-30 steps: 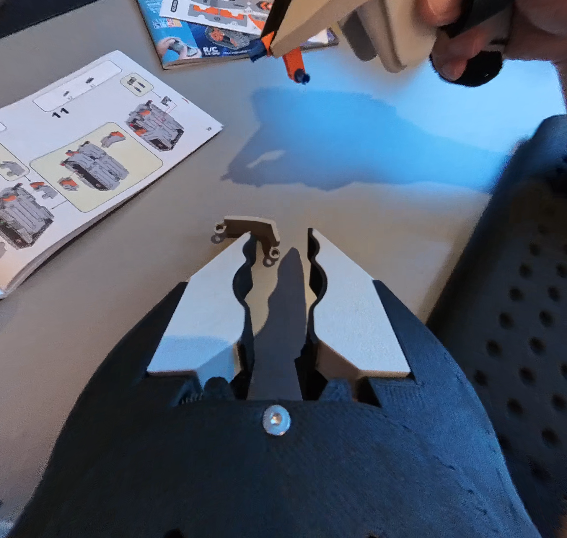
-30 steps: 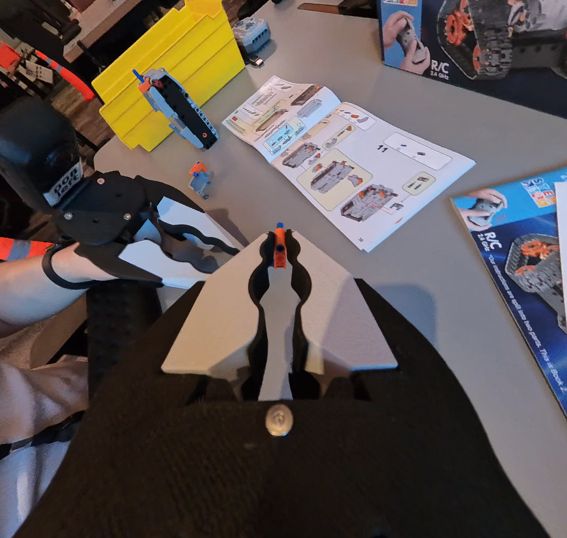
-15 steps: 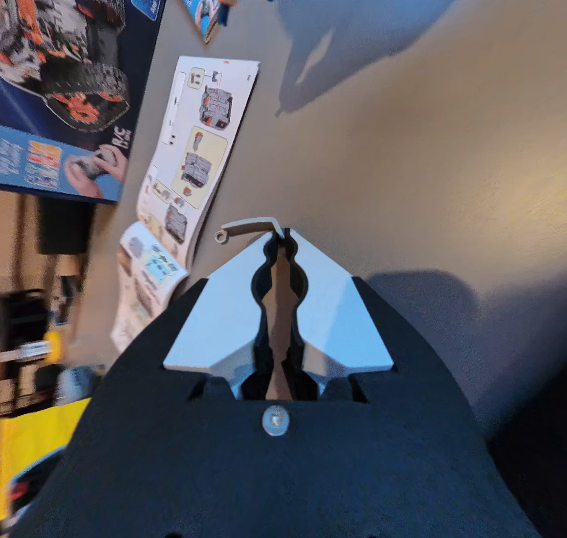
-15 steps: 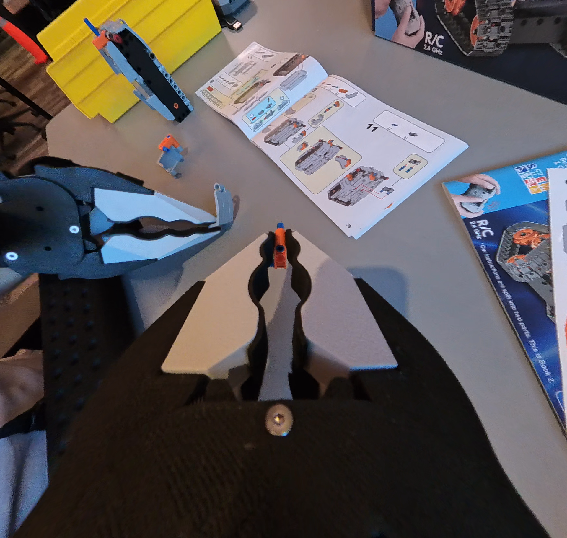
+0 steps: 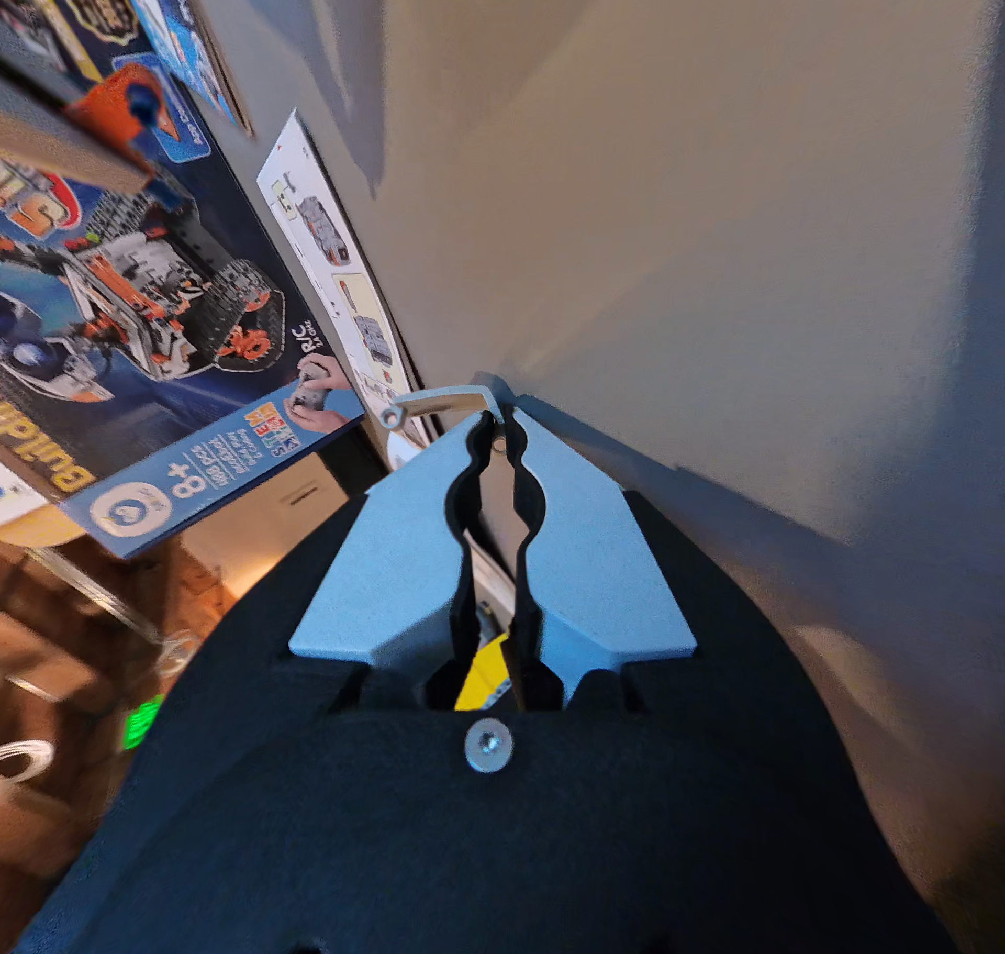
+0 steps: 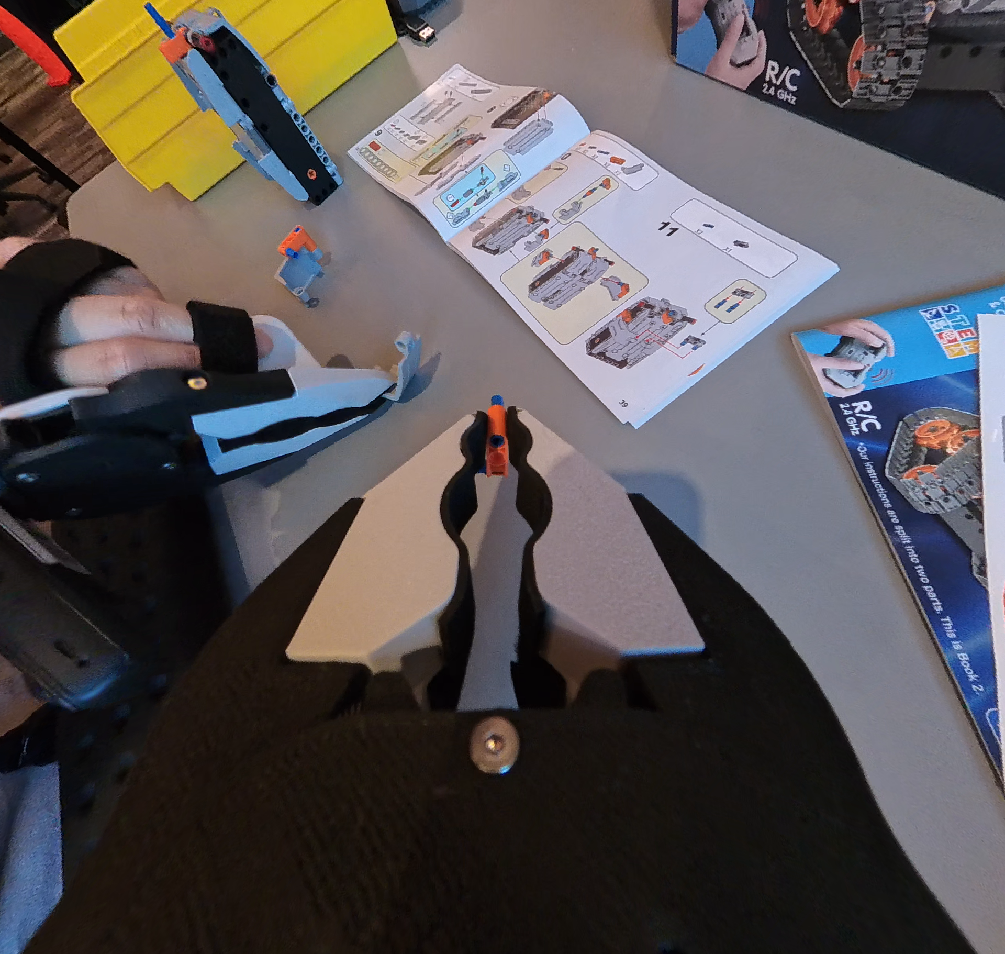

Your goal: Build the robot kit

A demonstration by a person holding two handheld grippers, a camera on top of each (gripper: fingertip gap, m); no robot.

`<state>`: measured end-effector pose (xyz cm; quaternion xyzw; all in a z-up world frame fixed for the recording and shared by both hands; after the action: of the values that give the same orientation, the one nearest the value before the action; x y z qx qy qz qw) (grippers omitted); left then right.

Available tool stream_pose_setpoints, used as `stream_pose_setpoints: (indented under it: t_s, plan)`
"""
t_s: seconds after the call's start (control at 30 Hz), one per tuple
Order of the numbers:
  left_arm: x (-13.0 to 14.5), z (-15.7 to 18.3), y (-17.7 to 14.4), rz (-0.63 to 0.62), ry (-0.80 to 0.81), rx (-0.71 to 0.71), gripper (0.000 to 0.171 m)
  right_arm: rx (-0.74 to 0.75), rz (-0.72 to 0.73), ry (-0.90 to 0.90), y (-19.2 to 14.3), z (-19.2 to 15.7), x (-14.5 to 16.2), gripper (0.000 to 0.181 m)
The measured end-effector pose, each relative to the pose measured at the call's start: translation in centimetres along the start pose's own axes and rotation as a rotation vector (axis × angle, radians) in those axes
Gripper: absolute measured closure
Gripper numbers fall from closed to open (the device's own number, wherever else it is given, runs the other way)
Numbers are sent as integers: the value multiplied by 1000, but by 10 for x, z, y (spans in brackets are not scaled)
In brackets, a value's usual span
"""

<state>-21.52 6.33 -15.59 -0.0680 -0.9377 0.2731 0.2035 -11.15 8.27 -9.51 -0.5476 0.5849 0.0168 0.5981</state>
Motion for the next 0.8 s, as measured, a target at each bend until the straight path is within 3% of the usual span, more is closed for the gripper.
stream_pose_setpoints:
  t_s: [0.2, 0.37, 0.5, 0.8]
  plan:
    - [0, 1, 0, -43, 35, 7, 170, -77, 17, -8, 7, -18, -3, 175]
    - [0, 2, -1, -45, 5, -25, 170, -44, -27, -103, 47, -29, -6, 175]
    - [1, 3, -2, -48, -28, -28, 169, -78, -103, -83, 74, -37, -8, 174]
    - [6, 5, -2, -51, -72, -36, 169, -142, -87, -105, 80, -43, -7, 174]
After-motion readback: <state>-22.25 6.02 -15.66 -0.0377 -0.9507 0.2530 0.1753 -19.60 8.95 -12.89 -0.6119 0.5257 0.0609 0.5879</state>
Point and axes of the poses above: each gripper's, where its closed fingertips meet, y out along the fingers, x out of its underside, z = x × y across the jaws, the point moved 1 cm from there along -y, back along the fingers, and after that the axes turned 8 degrees about -z, right-handed, at the moved point
